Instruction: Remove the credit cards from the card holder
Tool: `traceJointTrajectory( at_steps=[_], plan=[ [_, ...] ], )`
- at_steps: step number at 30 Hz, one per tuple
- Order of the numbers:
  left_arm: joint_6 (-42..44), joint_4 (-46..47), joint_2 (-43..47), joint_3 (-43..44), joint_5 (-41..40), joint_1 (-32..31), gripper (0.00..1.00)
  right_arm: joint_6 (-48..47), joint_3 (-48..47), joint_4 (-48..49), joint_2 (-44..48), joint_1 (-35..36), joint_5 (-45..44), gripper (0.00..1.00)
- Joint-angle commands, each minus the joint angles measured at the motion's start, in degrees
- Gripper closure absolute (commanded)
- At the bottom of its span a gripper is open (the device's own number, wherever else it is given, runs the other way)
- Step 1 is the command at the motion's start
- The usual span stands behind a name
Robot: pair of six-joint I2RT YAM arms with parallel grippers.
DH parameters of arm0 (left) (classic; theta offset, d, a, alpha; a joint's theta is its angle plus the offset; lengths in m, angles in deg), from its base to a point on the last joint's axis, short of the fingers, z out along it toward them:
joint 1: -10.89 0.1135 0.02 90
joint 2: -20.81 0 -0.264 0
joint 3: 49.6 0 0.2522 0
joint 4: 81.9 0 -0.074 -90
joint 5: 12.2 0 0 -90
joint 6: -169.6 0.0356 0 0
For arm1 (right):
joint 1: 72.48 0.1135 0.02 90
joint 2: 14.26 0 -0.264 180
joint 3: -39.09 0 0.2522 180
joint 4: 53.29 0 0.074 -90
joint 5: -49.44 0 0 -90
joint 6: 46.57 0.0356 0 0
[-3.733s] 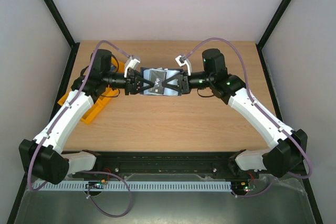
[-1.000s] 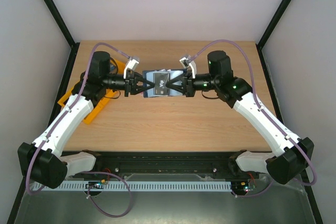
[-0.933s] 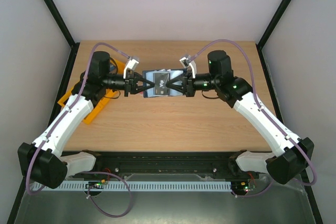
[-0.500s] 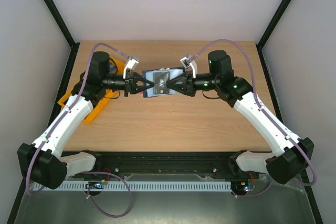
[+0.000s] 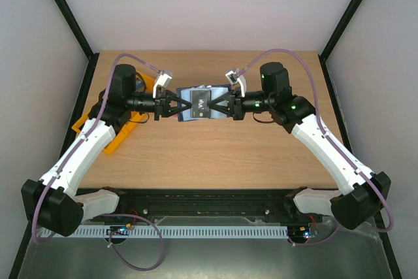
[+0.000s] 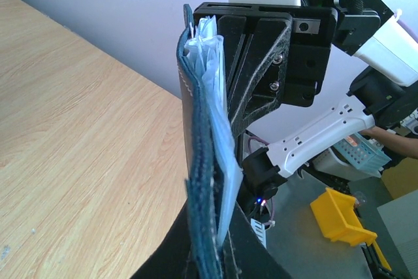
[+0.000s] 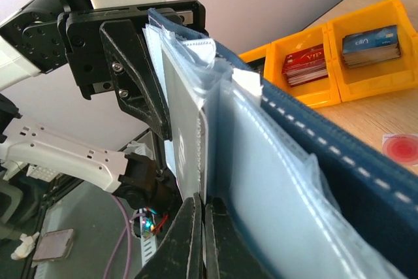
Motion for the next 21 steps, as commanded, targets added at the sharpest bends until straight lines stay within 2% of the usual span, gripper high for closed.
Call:
traceJointTrajectory(
  at_steps=[1,10,21],
  plan=[
    [0.6,0.9,1.3,-0.2,0.8,0.6,0.98,-2.4,0.1,-2.2,2.1,-0.9,-0.9,0.98],
    [1.7,-0.1,1.4,-0.6,0.6,0.6,0.98,-3.6,0.6,-3.6,3.5,-2.3,-3.6,0.98],
    [1.3,0.4,1.8,-4.6,-2.6,2.0,0.98,-4.1,1.6,-6.5,7.3,-5.6,-14.6,0.98]
  ],
)
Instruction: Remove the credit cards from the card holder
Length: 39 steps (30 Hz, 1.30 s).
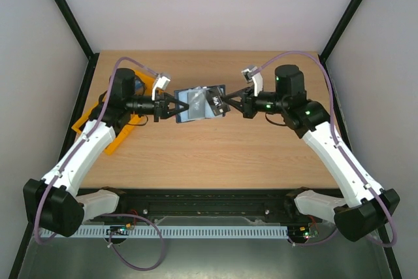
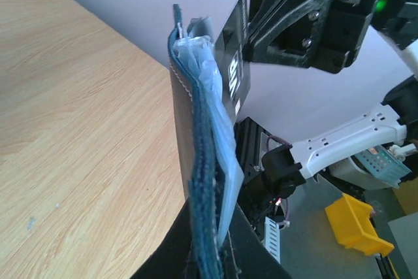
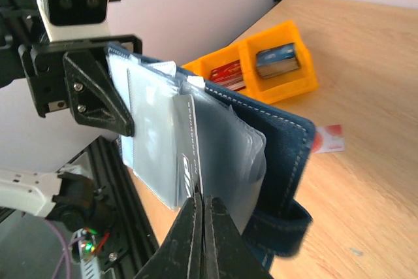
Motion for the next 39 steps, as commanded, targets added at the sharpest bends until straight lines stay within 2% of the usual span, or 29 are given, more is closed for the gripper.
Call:
traceJointTrajectory(
  at_steps=[1,6,13,19,25,28,29,30,31,32,33,35,39],
  plan=[
    [0.3,0.5,1.6,-2.5,-1.5,0.8,0.98,-0.6,0.9,-1.6,2.2,-1.2,-5.9,0.98],
    [-2.9,4.4,2.0,-7.1,-3.0,1.0,0.98,0.9,2.5,-1.2,2.0,-1.4,-6.0,0.98],
    [-3.1,7.4,-0.6,-11.7,-4.5,1.1,0.98,3.9,4.5,-0.2,0.6,-1.4,-6.5,0.98],
    [4.8,4.0,-8.5,-14.9,-10.5,1.0,0.98,6.9,5.4,0.9,0.2,-1.4,-6.7,0.98],
    [15.6,-5.8,-23.6,-10.8,-13.3,-0.6,0.98,9.8,6.4,2.7,0.3,-1.4,-7.0,0.98],
    [14.2,-2.9,-24.3,-13.4,-18.9,-1.4,0.96,10.2,6.0,2.1,0.4,-1.4,-7.2,0.98],
    [13.0,-1.6,-23.6,-14.7,-21.4,-1.6,0.86,10.3,5.7,1.8,0.4,-1.4,-7.3,0.98],
    [12.4,-0.8,-22.9,-15.6,-23.9,-1.6,0.69,10.3,5.4,1.5,0.6,-1.4,-7.3,0.98],
    [12.2,-0.8,-22.5,-16.0,-25.7,-1.5,0.46,10.2,5.1,1.1,0.6,-1.4,-7.4,0.98],
    [13.2,-2.2,-21.9,-15.7,-27.1,-1.4,0.28,10.0,4.7,0.7,0.6,-1.4,-7.5,0.98],
    [14.5,-3.8,-21.2,-15.3,-27.8,-1.1,0.14,9.9,4.3,0.3,0.5,-1.4,-7.5,0.98],
    [17.5,-7.6,-18.4,-13.3,-29.2,-0.2,0.05,9.6,3.2,-0.8,0.1,-1.4,-7.5,0.98],
    [26.4,-16.2,-10.6,-7.9,-27.6,3.7,0.02,8.8,0.9,-2.6,-1.1,-1.4,-6.1,0.98]
  ],
)
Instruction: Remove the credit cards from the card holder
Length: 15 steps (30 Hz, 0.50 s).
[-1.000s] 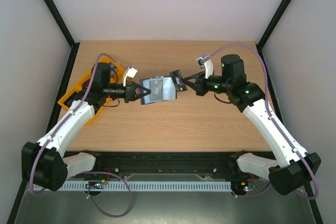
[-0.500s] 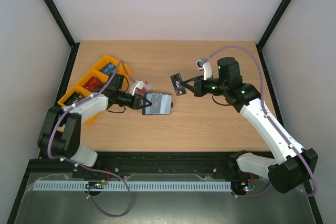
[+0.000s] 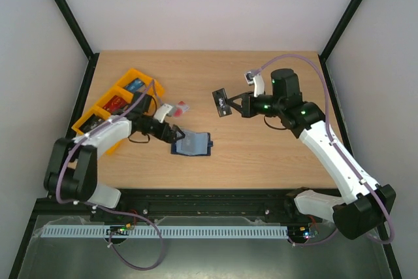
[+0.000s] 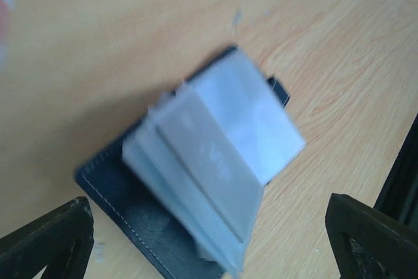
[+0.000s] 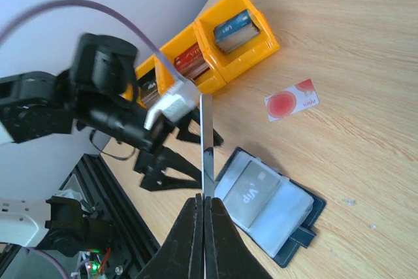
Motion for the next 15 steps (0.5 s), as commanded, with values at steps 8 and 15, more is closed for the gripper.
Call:
traceJointTrajectory(
  at_steps=[8,15],
  plan=[
    [28.2,-8.9,22.4,15.6,-7.8,-2.1,0.02,2.5,-7.1,-1.1,-2.8,-0.1,4.5,0.98],
    [77.4,28.6,41.7,-4.3,-29.9,-17.5,0.01,3.9,-10.8,-1.3,-4.0,0.0,7.0,0.98]
  ],
)
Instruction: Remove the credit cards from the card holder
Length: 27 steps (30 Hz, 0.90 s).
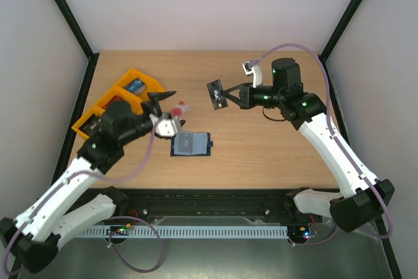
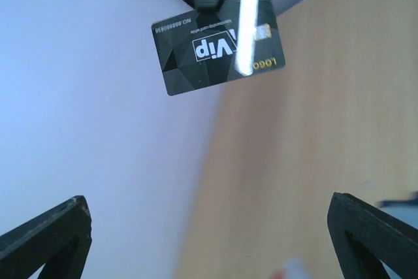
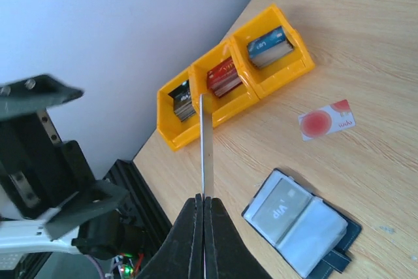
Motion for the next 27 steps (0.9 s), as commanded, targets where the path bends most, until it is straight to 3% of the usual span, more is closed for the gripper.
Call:
traceJointTrajectory(
  at_steps=[1,3,5,12,15,27],
  plan=[
    [42.8,30.4,9.0,-16.4,-11.4,-4.1,0.01,2.4,-3.1,0.6,-0.3,0.2,2.9,0.98],
    [56.3,46.0,9.4,-24.5,-6.5,-4.2,0.01,3.6,-3.0,1.8,-0.1,0.6,3.2,0.98],
    [62.7,57.5,7.3,-28.0,-2.4,-4.3,0.01,5.5,-2.5,4.1,0.0,1.6,3.9,0.98],
    [68.0,74.7,-3.1,-27.4,-2.9,-6.1,0.02,7.8,-2.4,6.1,-1.0,7.2,2.6,0.98],
    [68.3,75.1,-4.5,-26.7,-3.9,-7.0,0.07,9.1,-1.4,8.2,-1.2,9.1,1.9,0.98],
    [68.6,68.7,-4.7,-23.7,-6.3,-9.1,0.5,10.9,-1.1,11.9,-3.4,12.2,2.4,0.98]
  ],
)
